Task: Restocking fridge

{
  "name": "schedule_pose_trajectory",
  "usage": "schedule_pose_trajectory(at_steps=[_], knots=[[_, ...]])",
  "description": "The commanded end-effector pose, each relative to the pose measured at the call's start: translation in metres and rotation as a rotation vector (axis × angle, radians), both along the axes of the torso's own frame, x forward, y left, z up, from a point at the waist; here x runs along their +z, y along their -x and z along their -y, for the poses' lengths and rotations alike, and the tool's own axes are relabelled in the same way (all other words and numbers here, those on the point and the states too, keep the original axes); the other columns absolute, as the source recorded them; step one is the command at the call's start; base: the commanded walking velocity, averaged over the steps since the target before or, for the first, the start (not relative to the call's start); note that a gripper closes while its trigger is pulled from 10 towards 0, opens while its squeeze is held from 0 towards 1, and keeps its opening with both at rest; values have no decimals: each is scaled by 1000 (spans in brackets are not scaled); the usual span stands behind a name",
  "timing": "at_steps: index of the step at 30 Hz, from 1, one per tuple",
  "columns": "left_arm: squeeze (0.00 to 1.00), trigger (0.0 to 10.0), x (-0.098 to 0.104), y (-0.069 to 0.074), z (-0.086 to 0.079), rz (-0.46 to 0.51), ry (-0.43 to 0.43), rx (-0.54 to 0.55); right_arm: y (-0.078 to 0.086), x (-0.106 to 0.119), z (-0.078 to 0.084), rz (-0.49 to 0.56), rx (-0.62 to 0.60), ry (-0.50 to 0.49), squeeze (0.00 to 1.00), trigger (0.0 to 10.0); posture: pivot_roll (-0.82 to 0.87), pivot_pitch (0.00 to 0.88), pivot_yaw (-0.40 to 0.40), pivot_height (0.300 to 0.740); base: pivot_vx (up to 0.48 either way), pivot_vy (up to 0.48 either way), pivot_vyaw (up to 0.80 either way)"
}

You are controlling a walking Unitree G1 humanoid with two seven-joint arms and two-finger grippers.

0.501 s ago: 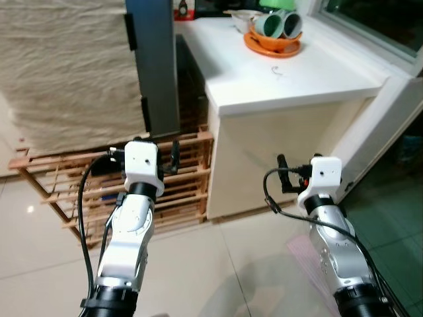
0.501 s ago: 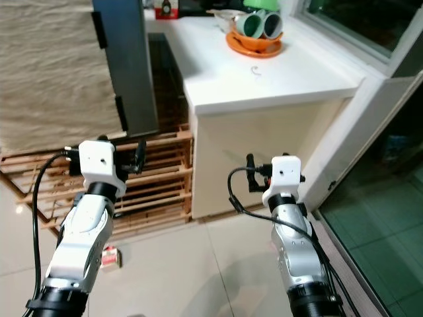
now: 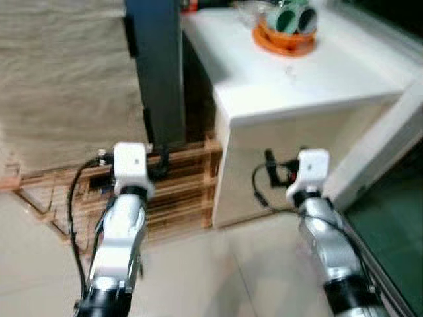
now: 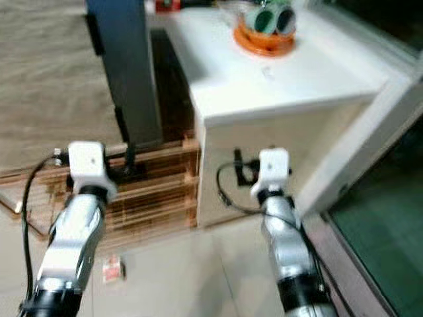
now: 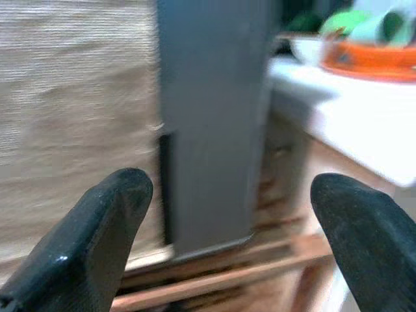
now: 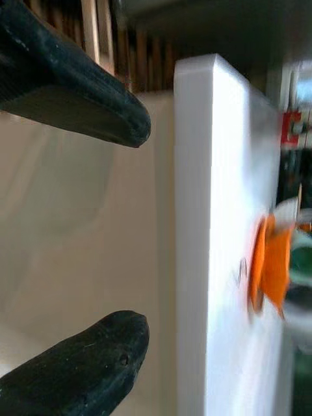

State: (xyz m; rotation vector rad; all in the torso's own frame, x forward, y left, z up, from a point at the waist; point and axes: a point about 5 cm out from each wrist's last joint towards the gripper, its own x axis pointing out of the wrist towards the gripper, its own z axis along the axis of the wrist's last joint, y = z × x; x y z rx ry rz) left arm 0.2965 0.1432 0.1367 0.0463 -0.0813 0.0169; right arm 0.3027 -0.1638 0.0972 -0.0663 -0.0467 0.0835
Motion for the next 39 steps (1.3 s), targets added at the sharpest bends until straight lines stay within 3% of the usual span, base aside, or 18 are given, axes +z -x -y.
schedule_pose_trajectory(at_steps=[1,23,32,39], knots=[[0,10000,-9,3,4,-45,3,2,3,-5,5,-19,-12,-1,0,10000,-20,0,-62,740,0,0,0],[0,10000,-15,-1,3,-94,1,14,7,-10,12,-33,-30,-12,0,10000,-37,0,-46,740,0,468,160],[0,10000,-19,-1,1,-112,-23,19,8,-9,12,-25,-29,0,0,10000,-32,0,-41,740,0,476,694],[0,10000,-20,-2,0,-116,18,30,7,-10,13,-29,-23,4,0,10000,-28,0,-45,740,0,473,613]])
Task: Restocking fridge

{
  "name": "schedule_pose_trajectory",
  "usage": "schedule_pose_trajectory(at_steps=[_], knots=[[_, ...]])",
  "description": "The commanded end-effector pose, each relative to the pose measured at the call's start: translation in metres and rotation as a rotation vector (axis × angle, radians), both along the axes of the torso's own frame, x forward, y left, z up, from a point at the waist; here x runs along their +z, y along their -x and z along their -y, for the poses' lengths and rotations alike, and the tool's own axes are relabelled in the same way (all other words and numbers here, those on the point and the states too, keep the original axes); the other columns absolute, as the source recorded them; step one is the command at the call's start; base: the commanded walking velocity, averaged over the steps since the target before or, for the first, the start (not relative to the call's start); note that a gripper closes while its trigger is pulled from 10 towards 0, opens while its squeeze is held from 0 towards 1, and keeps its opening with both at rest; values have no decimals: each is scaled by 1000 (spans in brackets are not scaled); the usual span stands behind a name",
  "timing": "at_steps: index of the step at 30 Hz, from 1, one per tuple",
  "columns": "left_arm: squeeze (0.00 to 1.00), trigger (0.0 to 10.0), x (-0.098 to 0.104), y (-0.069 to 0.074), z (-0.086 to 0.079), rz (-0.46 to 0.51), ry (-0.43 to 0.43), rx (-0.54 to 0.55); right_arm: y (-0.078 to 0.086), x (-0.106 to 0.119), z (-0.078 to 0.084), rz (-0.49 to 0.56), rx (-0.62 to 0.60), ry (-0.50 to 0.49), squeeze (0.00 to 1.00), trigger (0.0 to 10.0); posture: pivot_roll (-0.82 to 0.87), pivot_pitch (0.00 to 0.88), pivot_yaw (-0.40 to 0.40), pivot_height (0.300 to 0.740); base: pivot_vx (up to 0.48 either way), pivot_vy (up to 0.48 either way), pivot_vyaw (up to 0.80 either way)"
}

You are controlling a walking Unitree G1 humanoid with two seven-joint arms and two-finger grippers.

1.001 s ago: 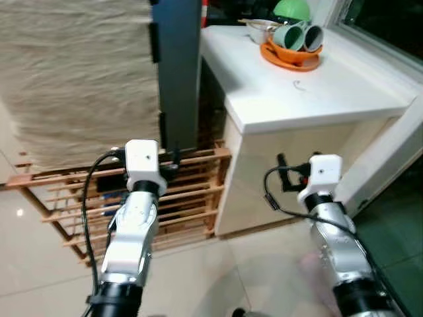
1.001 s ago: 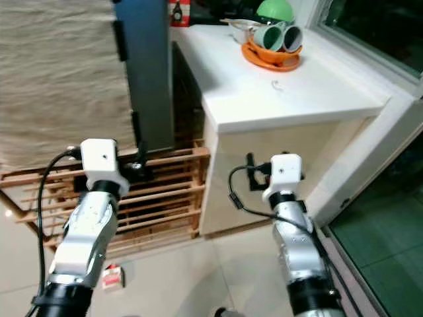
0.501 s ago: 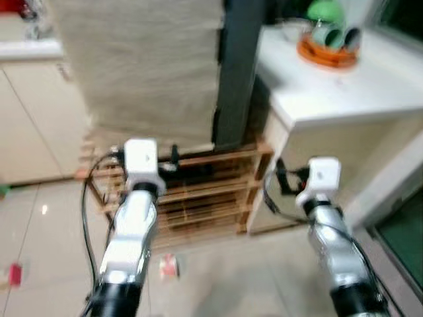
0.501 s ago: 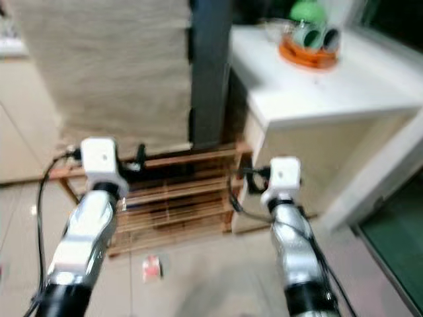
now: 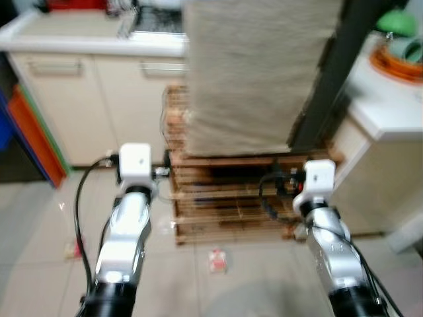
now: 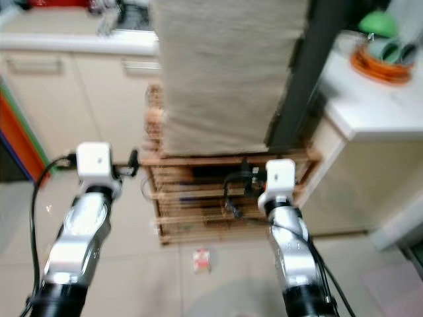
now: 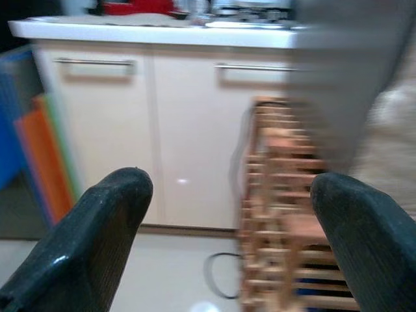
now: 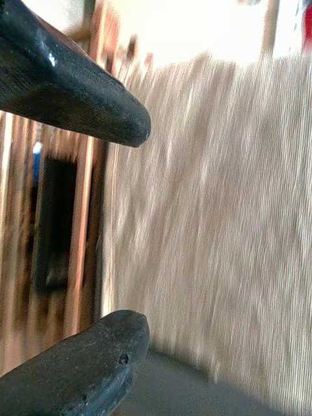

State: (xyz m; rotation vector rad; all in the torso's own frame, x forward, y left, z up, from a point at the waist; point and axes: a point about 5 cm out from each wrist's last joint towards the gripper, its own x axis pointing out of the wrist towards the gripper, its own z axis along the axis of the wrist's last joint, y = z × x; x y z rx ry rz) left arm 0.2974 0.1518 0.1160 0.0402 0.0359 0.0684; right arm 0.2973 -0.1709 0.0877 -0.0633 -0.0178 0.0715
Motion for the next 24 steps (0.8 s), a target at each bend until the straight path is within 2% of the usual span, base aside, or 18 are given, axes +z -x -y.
schedule_pose_trajectory(at_steps=[1,7,10,18,24], knots=[[0,10000,-1,-1,9,-5,-7,-28,2,1,6,8,-17,10,0,10000,-26,0,-48,740,0,469,556],[0,10000,-8,1,4,-10,-118,-24,4,8,11,51,-43,25,0,10000,-24,0,-46,740,0,391,163],[0,10000,-4,2,5,21,-111,-56,3,13,11,73,-37,30,0,10000,-25,0,-47,740,0,0,0],[0,10000,19,6,1,187,-95,-64,4,17,11,108,-52,18,0,10000,-22,0,-52,740,424,0,0],[0,10000,18,10,2,201,-102,-81,5,14,12,101,-54,18,0,10000,-21,0,-51,740,426,0,0]])
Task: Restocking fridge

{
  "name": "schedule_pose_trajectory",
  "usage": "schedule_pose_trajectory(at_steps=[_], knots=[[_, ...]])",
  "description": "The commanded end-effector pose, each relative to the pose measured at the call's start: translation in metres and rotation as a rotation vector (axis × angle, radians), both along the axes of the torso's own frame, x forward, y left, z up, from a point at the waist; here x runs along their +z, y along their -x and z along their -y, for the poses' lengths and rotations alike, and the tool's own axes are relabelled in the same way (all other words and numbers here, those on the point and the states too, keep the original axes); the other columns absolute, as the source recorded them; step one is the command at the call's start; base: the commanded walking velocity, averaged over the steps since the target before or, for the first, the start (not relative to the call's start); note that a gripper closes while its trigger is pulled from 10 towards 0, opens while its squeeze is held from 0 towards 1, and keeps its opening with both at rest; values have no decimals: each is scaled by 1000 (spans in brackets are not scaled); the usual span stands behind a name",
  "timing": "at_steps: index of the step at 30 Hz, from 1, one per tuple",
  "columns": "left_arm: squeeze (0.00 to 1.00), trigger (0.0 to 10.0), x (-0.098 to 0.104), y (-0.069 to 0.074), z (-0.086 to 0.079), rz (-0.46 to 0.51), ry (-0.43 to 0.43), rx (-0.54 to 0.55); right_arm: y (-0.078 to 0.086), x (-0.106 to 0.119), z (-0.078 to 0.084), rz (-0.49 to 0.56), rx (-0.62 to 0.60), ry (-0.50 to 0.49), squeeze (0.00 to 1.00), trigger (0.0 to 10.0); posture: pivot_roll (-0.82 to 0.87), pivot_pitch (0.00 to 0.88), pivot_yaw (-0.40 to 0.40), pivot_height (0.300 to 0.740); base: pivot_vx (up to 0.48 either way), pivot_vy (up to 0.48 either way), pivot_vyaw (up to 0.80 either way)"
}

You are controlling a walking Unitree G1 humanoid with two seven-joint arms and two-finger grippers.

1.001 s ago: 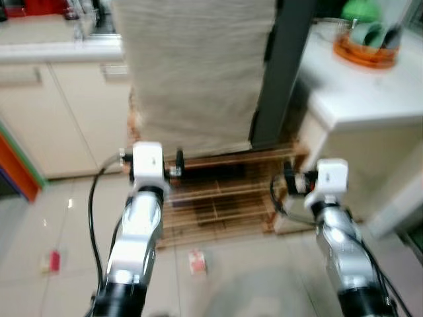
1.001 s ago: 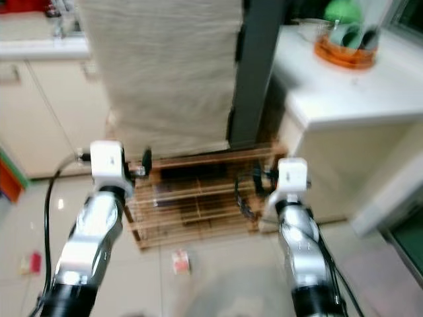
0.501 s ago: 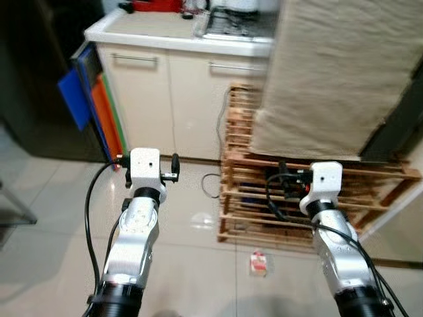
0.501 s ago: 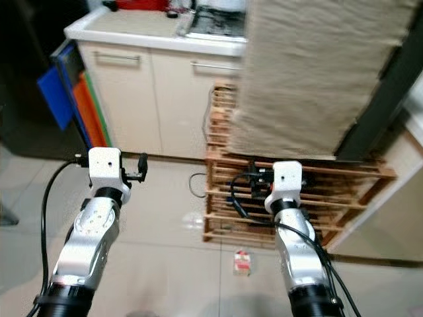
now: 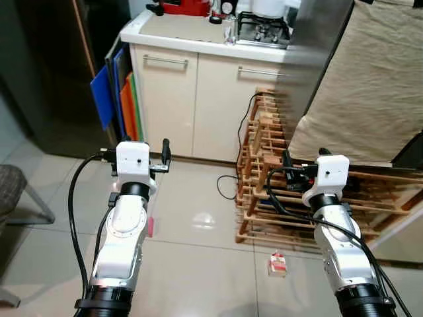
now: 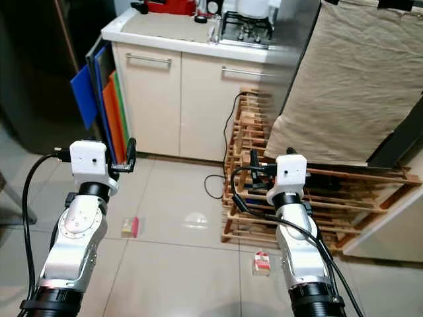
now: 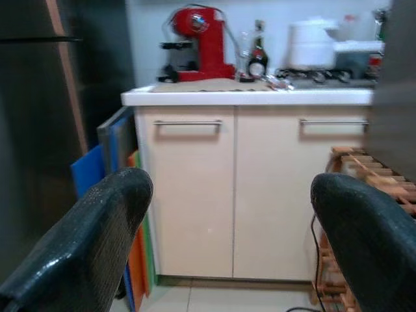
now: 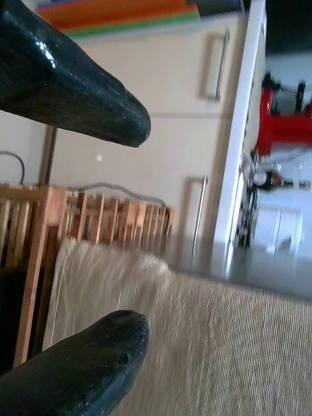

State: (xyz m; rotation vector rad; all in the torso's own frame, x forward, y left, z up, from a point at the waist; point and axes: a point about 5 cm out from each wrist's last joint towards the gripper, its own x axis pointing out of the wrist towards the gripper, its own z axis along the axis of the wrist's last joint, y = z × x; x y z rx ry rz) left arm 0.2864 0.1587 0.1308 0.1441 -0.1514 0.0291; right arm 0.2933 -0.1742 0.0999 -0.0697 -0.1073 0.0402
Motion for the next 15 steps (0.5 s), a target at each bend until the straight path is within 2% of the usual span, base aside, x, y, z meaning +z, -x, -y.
schedule_pose_trajectory(at_steps=[1,3,6,14,15], knots=[[0,10000,4,-1,9,18,5,-38,0,2,9,10,-26,14,0,10000,-21,0,-51,740,428,0,0],[0,10000,4,-1,9,19,5,-39,0,2,9,10,-26,14,0,10000,-21,0,-51,740,428,0,0],[0,10000,-1,-4,18,-21,-13,-99,-2,1,3,9,-12,3,0,10000,-19,0,-49,740,434,0,0],[0,10000,1,-2,18,7,-10,-83,-4,1,3,4,-2,6,0,10000,-18,0,-53,740,432,0,0],[0,10000,0,-2,19,6,-13,-89,-4,1,3,5,0,7,0,10000,-18,0,-54,740,0,0,0]])
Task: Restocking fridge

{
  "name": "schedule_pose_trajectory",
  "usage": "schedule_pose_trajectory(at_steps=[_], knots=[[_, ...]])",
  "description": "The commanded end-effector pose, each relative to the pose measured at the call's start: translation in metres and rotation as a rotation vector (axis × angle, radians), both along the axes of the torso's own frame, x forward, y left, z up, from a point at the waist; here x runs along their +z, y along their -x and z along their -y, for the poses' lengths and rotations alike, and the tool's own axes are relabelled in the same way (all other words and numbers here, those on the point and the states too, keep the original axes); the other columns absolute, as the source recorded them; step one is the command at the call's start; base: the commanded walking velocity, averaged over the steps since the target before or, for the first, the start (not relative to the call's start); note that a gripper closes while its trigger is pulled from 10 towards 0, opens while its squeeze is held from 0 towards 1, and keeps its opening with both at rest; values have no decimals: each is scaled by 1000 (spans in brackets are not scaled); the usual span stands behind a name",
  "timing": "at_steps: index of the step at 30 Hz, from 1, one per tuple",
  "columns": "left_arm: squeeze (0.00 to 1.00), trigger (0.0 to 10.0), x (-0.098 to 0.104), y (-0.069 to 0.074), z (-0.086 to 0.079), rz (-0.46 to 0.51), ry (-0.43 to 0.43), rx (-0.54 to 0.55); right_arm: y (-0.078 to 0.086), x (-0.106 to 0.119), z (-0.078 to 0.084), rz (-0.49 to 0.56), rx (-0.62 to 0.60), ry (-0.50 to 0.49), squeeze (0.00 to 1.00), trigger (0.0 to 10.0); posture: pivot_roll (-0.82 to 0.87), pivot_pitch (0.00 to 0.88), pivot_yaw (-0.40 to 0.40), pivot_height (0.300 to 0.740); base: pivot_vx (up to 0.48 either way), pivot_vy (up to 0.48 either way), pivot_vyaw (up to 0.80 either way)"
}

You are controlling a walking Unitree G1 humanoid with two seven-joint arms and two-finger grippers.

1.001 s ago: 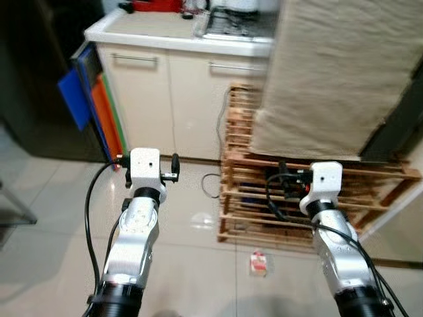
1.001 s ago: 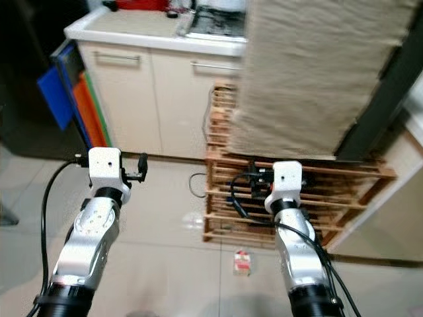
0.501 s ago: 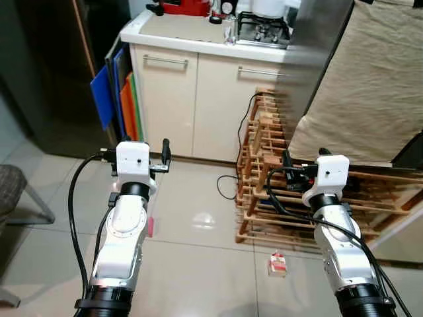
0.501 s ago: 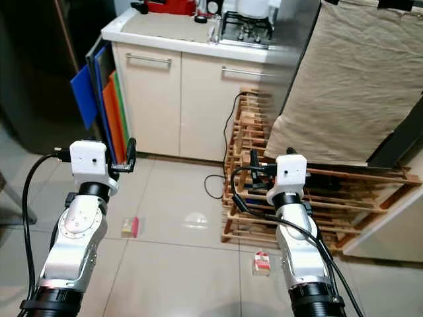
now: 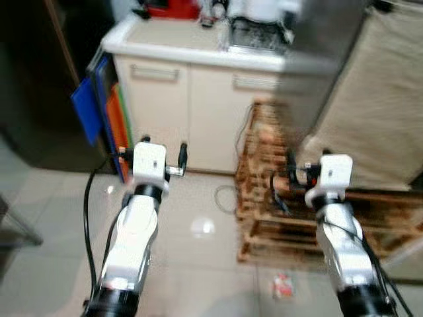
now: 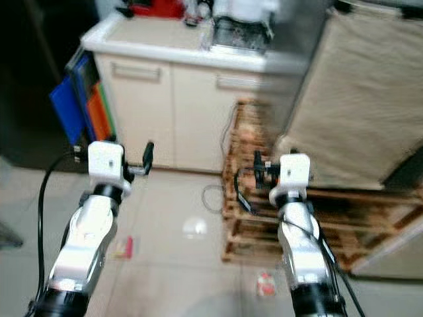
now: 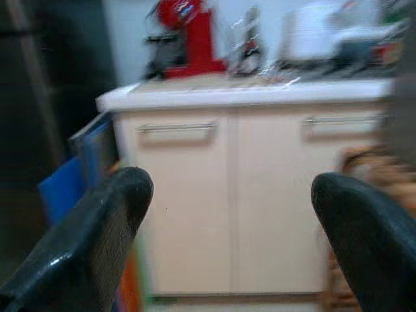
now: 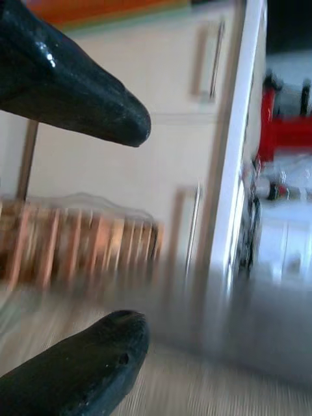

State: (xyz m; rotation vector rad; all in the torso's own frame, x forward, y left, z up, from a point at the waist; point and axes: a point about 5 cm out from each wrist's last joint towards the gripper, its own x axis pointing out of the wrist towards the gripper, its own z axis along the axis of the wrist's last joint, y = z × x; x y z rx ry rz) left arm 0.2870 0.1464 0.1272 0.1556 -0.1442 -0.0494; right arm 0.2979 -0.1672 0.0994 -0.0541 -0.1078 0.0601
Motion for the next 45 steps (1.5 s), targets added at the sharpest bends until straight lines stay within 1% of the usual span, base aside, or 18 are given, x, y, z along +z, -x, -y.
schedule_pose_trajectory(at_steps=[1,3,4,5,6,10,18,23,24,25,27,32,36,38,41,45], knots=[[0,10000,3,-1,8,16,4,-17,1,0,9,-4,-14,26,0,10000,-17,0,-55,740,0,0,0],[0,10000,3,-2,9,13,4,-24,1,-1,8,-11,-9,29,0,10000,-18,0,-55,740,0,0,0],[0,10000,3,-1,13,16,-13,-58,4,-2,6,-6,9,26,0,10000,-20,0,-53,740,0,0,-688],[0,10000,3,-1,13,16,-13,-58,4,-2,6,-6,9,26,0,10000,-20,0,-53,740,0,0,-688],[0,10000,3,0,16,19,-19,-84,7,-3,5,0,17,27,0,10000,-23,0,-52,740,0,330,-669],[0,10000,3,-1,15,12,-5,-106,9,-5,5,-11,14,20,0,10000,-30,0,-47,740,0,480,-670],[0,10000,4,-7,19,4,-13,-165,10,-6,6,-18,14,19,0,10000,-32,0,-45,740,0,475,-666],[0,10000,2,-8,18,-14,-26,-164,10,-7,6,-23,15,23,0,10000,-31,0,-47,740,0,465,-666],[0,10000,-1,-9,16,-33,-53,-139,11,-8,7,-25,14,24,0,10000,-32,0,-47,740,0,394,-663],[0,10000,-5,-10,14,-53,-86,-108,11,-9,8,-30,12,25,0,10000,-32,0,-48,740,0,0,-656],[0,10000,-6,-10,15,-60,-95,-104,12,-9,8,-30,10,26,0,10000,-32,0,-48,740,0,0,-653],[0,10000,-4,-6,20,-31,-42,-152,12,-11,11,-37,-5,31,0,10000,-30,0,-47,740,0,0,-652],[0,10000,-2,-4,23,-16,-35,-180,12,-11,12,-39,-11,34,0,10000,-28,0,-46,740,0,0,-647],[0,10000,2,-2,27,12,-21,-229,12,-12,12,-39,-11,34,0,10000,-27,0,-45,740,426,0,-641],[0,10000,3,-2,29,23,-45,-248,11,-11,11,-37,-10,35,0,10000,-27,0,-44,740,480,0,-644],[0,10000,5,-1,31,35,-32,-268,9,-10,11,-31,-12,37,0,10000,-25,0,-42,740,480,0,-642]])
